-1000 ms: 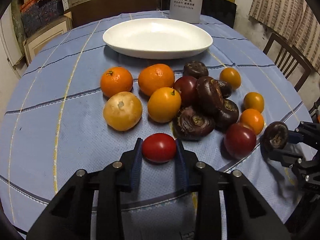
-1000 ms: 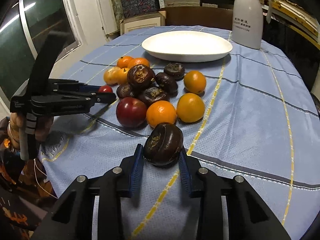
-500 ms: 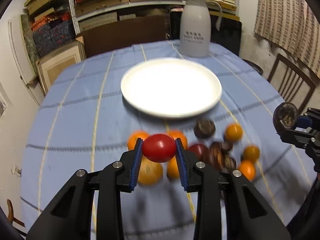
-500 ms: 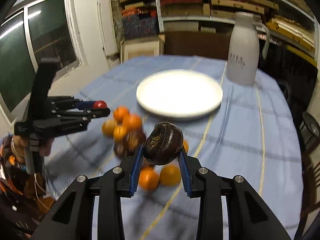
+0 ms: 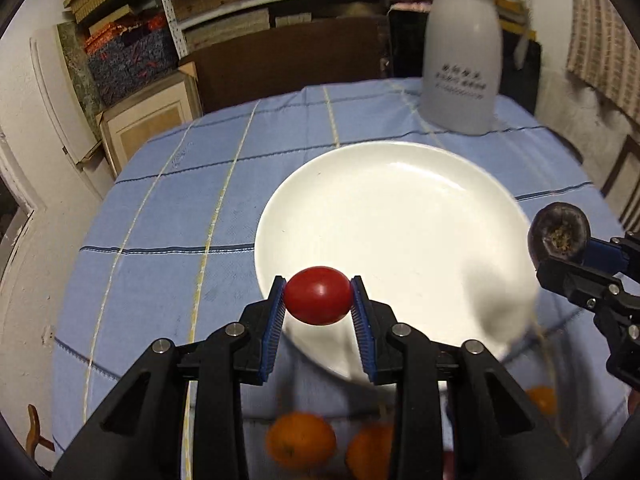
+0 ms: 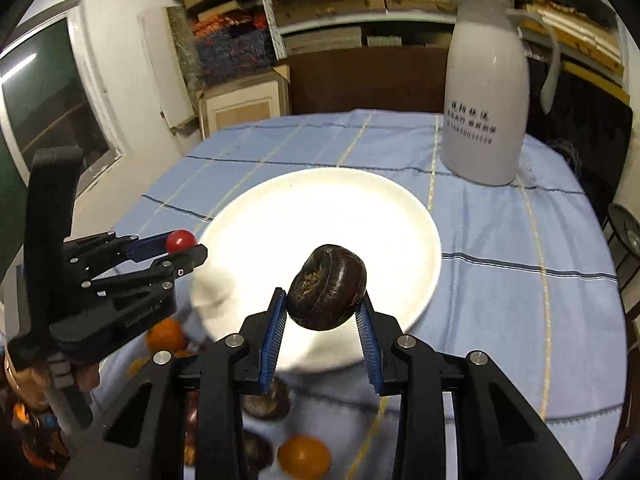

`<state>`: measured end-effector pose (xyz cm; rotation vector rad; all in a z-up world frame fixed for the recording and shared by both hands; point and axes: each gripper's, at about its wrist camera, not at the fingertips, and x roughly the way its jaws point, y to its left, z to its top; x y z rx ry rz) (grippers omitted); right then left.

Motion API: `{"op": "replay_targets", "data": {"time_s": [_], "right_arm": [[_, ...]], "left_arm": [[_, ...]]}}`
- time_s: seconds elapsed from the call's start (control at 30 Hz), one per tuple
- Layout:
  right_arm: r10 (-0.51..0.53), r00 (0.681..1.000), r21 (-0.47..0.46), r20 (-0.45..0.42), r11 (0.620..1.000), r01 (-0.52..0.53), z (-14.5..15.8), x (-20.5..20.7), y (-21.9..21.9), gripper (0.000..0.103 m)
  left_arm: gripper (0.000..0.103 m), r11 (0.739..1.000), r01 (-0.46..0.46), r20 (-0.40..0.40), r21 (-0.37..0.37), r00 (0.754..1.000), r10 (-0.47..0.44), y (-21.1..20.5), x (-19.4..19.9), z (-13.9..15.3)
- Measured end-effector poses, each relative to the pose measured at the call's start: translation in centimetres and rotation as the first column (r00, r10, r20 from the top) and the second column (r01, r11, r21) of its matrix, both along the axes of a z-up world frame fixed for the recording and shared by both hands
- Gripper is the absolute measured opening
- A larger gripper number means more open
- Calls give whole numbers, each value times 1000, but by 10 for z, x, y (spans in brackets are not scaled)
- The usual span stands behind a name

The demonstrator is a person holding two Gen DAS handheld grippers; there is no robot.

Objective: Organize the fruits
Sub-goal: 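Grasp red cherry tomato with left tool while right tool grasps dark fruit, place both on plate, then open both tools and pull back toward the fruit cluster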

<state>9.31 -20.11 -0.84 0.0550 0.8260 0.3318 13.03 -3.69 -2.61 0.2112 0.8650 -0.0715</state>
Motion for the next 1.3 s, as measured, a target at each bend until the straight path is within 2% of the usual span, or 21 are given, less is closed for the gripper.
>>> {"op": "replay_targets", "data": {"time_s": [0.17, 0.33, 0.4, 0.43, 0.5, 0.6, 0.8, 0.97, 1.13, 1.3], "right_arm": [[-9, 999, -34, -52, 999, 7, -25, 34, 11, 36], [0, 997, -62, -76, 998, -5, -39, 46, 21, 37], [-9, 998, -100, -66, 995, 2, -41, 48, 24, 61], [-19, 999, -125, -50, 992, 13, -41, 49, 25, 76], [-13, 1000, -154, -4, 988, 12, -37, 46, 27, 76], [-3, 1000, -149, 21, 989, 6, -27, 37, 24, 76], [16, 997, -53, 78, 999, -11, -2, -9, 2, 76], [64, 990, -44, 125, 997, -59, 7, -85, -13, 76], [137, 983, -97, 124, 987, -125, -5, -157, -16, 76], [200, 976, -192, 83, 965, -182, -25, -195, -7, 75]], "left_arm": [[32, 1000, -17, -49, 17, 999, 18, -3, 24, -19], [34, 999, -26, -68, 39, 997, 29, -4, 34, -32], [63, 998, -35, -75, 48, 996, 38, -5, 39, -35], [67, 999, -26, -65, 32, 997, 28, -6, 38, -34], [76, 998, -40, -49, 42, 998, 42, -8, 37, -32], [77, 999, -23, -16, 38, 1000, 23, -9, 31, -24], [78, 1000, 22, 48, 0, 999, -22, 1, -7, -2], [83, 997, 40, 89, -73, 995, -34, 30, -62, 14], [84, 991, 41, 79, -128, 996, -31, 54, -114, 11], [84, 987, 101, 40, -126, 994, -97, 51, -155, -4]]}}
